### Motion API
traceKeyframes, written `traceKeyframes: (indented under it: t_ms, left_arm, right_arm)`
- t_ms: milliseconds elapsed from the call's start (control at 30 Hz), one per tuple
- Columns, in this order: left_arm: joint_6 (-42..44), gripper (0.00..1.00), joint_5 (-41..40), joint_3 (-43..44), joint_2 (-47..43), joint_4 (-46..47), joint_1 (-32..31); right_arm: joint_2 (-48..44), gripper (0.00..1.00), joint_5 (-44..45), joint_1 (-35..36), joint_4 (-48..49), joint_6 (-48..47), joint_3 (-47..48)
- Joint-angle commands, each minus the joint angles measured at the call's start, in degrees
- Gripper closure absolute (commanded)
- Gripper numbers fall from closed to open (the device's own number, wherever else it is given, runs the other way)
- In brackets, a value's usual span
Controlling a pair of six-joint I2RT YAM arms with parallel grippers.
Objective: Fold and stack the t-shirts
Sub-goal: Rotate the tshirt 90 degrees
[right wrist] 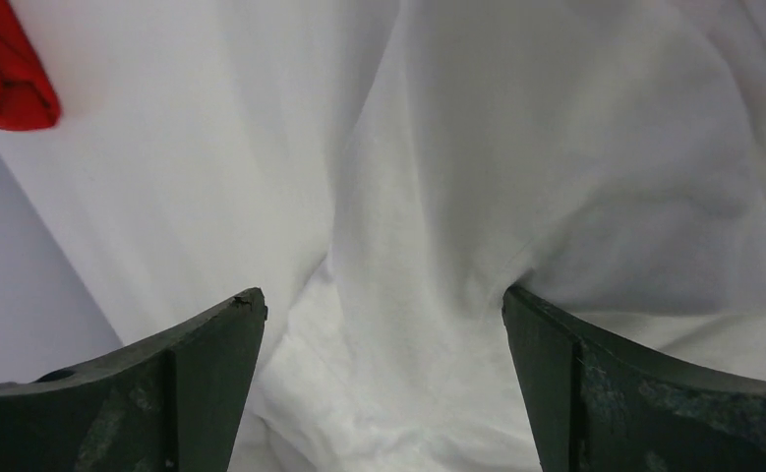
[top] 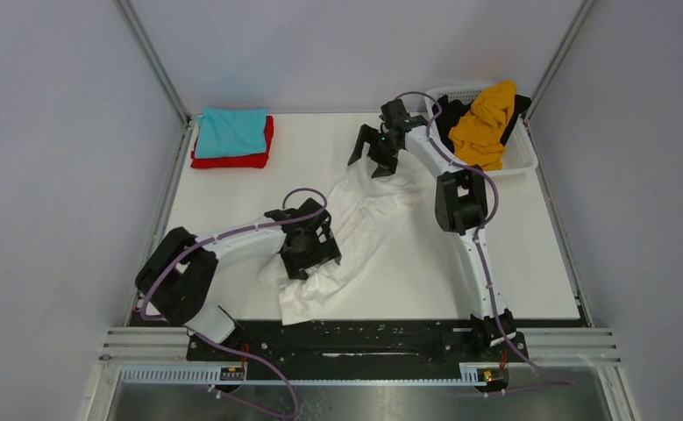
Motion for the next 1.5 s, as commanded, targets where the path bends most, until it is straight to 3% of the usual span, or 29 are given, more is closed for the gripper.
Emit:
traceKeyframes:
  t_ms: [0, 133, 333, 467, 600, 700, 833, 967, 1133, 1267, 1467]
  left_arm:
    - [-2.68, 0.01, 5.18, 6.25, 7.60, 2.52, -4.37]
    - [-2.14, 0.01, 6.35, 10.99, 10.56, 2.67, -7.20]
    - [-1.37, 0.01, 11.00, 10.63, 9.90, 4.46, -10.35]
    - [0.50, 0.01, 10.17, 7.01, 2.54, 0.54, -11.23]
    - [5.98, 0.01, 9.56, 6.59, -6.86, -5.30, -12.22]
    - [9.73, 0.01, 5.96, 8.13, -12.88, -10.60, -12.23]
    - [10.42, 0.01, -3.55, 8.19, -17.64, -14.25, -10.44]
    - [11.70, 0.01, -4.44, 6.41, -17.21, -12.86, -3.23]
    - [15.55, 0.01, 4.33, 0.31, -17.50, -6.33, 7.45]
    - [18.15, 0.01, 4.93, -2.00, -18.33, -6.01, 11.07]
    - [20.23, 0.01, 7.35, -7.23, -21.98, -4.79, 11.41]
  right_arm:
    - [11.57, 0.00, -4.36, 0.47, -8.26, 2.65, 19.84]
    - [14.56, 0.00, -7.29, 0.93, -0.23, 7.31, 21.99]
    - [16.23, 0.00, -4.67, 2.89, 12.06, 10.01, 22.47]
    - [17.45, 0.00, -2.03, 2.85, 15.10, 9.84, 27.41]
    - [10.81, 0.00, -1.84, 2.92, 14.63, 5.99, 26.97]
    - [0.98, 0.01, 0.30, 3.58, 10.44, -1.48, 21.89]
    - [-12.21, 0.00, 11.10, 5.59, 0.30, -10.95, 12.92]
    - [-23.80, 0.00, 22.73, 8.43, -2.51, -11.51, -8.32]
    - [-35.84, 0.01, 25.80, 12.67, 7.25, -7.52, -34.98]
    - [-36.97, 0.01, 22.74, 14.31, 12.88, -6.94, -42.76]
    - [-29.35, 0.00, 22.10, 14.38, 12.53, -11.57, -39.91]
